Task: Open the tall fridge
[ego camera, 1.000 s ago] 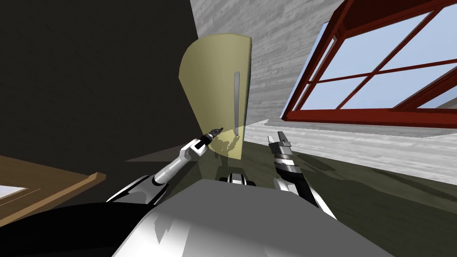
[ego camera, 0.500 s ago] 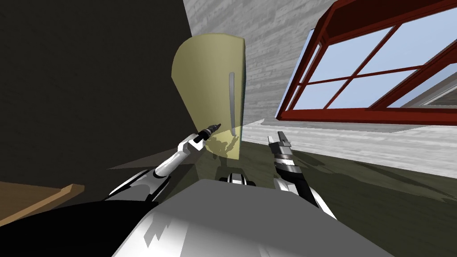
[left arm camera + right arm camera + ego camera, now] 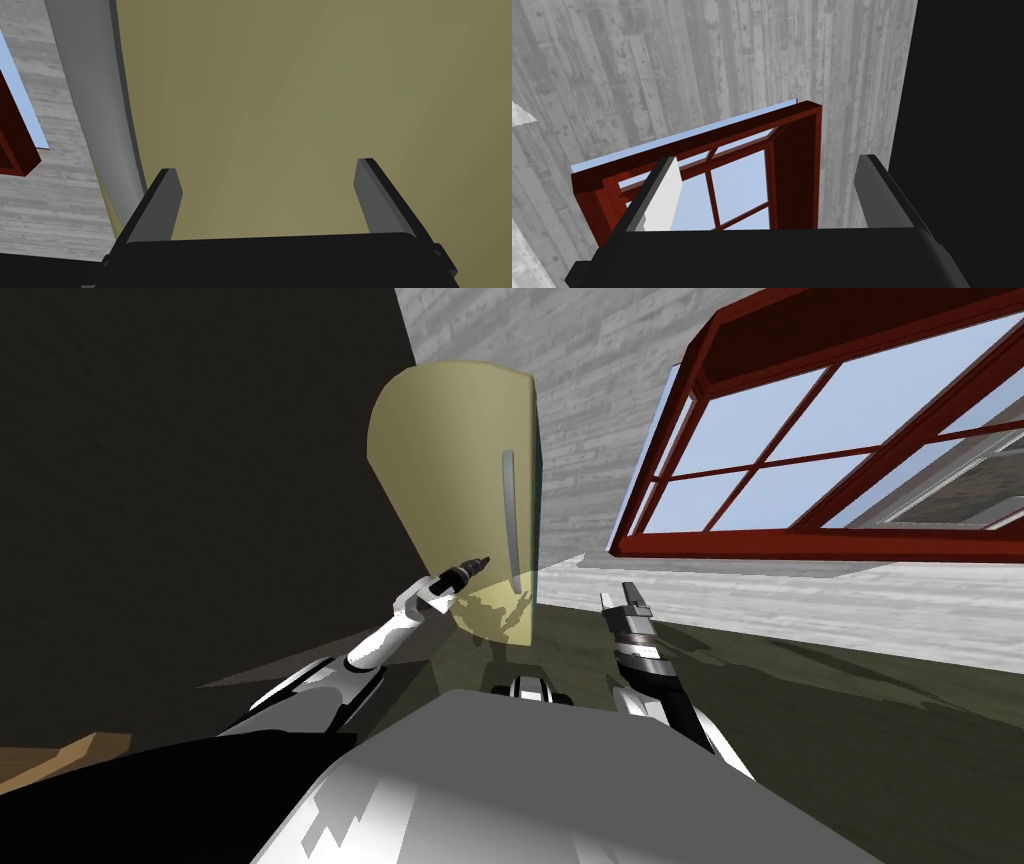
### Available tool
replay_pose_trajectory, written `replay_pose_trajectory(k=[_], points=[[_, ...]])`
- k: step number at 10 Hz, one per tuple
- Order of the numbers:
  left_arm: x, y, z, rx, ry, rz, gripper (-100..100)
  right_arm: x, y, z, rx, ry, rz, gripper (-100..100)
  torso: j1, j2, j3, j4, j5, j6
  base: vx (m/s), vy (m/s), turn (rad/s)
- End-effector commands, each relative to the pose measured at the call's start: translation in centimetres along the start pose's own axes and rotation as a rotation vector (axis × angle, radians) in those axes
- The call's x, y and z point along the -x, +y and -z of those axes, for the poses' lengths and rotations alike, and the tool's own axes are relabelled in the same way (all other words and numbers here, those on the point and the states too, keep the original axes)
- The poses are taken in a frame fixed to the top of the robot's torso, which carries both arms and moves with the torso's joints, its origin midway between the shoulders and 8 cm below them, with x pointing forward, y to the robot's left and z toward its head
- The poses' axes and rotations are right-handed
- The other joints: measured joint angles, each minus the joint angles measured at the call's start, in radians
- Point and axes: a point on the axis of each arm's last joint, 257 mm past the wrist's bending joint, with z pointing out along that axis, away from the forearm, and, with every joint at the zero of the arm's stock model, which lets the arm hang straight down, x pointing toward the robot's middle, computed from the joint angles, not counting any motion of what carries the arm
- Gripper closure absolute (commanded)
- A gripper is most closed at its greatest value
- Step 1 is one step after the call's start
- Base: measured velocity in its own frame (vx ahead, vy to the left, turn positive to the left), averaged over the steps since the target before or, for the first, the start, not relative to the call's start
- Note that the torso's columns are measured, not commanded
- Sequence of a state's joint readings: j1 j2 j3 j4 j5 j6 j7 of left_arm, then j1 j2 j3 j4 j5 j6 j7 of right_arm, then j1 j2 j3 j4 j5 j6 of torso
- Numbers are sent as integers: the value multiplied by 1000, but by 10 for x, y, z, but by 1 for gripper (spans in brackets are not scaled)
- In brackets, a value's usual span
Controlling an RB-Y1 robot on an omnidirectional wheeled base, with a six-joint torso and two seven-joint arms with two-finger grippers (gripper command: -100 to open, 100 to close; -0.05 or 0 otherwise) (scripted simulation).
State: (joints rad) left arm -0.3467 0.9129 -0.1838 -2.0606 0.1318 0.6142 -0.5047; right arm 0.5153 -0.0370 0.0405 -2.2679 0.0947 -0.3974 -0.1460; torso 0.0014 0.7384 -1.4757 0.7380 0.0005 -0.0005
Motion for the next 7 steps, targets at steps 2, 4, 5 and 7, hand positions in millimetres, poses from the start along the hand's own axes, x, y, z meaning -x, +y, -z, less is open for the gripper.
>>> replay_pose_trajectory(k=[2, 4, 5, 7], points=[[49, 15, -6, 67, -33, -28, -100, 0, 0, 0, 0, 0, 0, 0, -2, 0, 0, 0, -1, 0, 16, -25, -123], [73, 22, -7, 103, -47, -37, -100, 0, 0, 0, 0, 0, 0, 0, -2, -1, 0, 0, -1, 0, 24, -37, -114], [71, 27, -7, 122, -36, -36, -100, 0, 0, 0, 0, 0, 0, 0, -3, -1, -1, 0, -1, 1, 23, -36, -82], [95, 35, -7, 161, -47, -41, -100, 0, 0, 0, 0, 0, 0, 0, -2, 0, 0, 0, -1, 1, 22, -37, -116]])
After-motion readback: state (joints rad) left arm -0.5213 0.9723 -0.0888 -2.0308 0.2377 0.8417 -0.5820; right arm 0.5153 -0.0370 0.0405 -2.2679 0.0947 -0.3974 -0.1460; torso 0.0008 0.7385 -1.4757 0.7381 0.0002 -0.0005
